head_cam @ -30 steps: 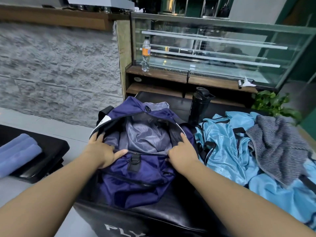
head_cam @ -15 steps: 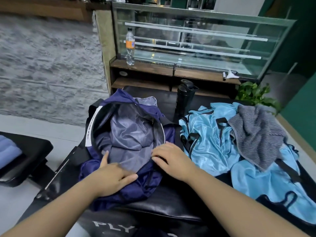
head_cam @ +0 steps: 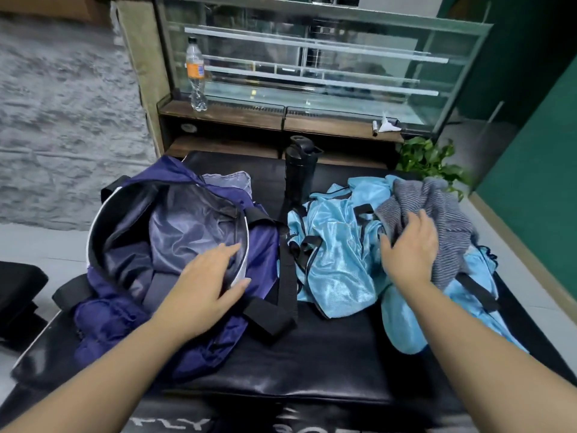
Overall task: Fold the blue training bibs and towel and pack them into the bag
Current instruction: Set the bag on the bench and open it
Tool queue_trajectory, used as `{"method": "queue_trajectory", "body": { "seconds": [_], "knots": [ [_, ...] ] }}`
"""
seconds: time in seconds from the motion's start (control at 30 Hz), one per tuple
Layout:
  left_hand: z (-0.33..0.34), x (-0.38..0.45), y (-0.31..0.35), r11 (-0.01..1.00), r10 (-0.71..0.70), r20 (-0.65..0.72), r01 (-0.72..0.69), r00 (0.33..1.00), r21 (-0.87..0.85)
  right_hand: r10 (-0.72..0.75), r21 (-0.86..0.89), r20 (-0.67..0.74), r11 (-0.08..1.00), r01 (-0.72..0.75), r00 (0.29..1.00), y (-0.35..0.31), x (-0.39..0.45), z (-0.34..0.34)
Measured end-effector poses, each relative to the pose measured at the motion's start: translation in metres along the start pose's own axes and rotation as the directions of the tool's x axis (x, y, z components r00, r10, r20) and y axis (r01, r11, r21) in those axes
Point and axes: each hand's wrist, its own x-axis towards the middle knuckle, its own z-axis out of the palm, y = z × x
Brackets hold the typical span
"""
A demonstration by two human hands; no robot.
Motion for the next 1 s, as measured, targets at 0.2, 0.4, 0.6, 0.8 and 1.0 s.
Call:
{"method": "queue_trajectory", "body": {
  "seconds": [0.2, 0.4, 0.6, 0.8, 1.0],
  "knots": [
    [0.042, 0.026, 0.026, 0.998, -0.005, 0.117, -0.002, 0.993, 0.064, 0.303, 0.076, 0.131, 0.946, -0.315, 0.944, 0.039, 0.037, -0.016],
    [0.071, 0.029, 0.005, 0.996, 0.038, 0.178, -0.052, 0.983, 0.075, 0.334, 0.162, 0.230, 0.913, -0.374, 0.914, 0.056, 0.053, -0.002],
    [0.083, 0.024, -0.002, 0.999, 0.045, 0.204, -0.048, 0.978, 0.012, 0.345, 0.427, -0.179, 0.871, -0.243, 0.921, 0.038, 0.053, -0.016],
    [0.088, 0.021, -0.006, 0.998, 0.038, 0.141, -0.029, 0.989, -0.062, -0.017, 0.522, -0.282, 0.836, 0.169, 0.959, -0.046, 0.066, -0.042],
    [0.092, 0.018, -0.013, 0.993, 0.056, 0.109, -0.045, 0.992, -0.108, -0.227, 0.640, -0.182, 0.712, 0.290, 0.957, -0.134, 0.077, -0.035]
  ]
}}
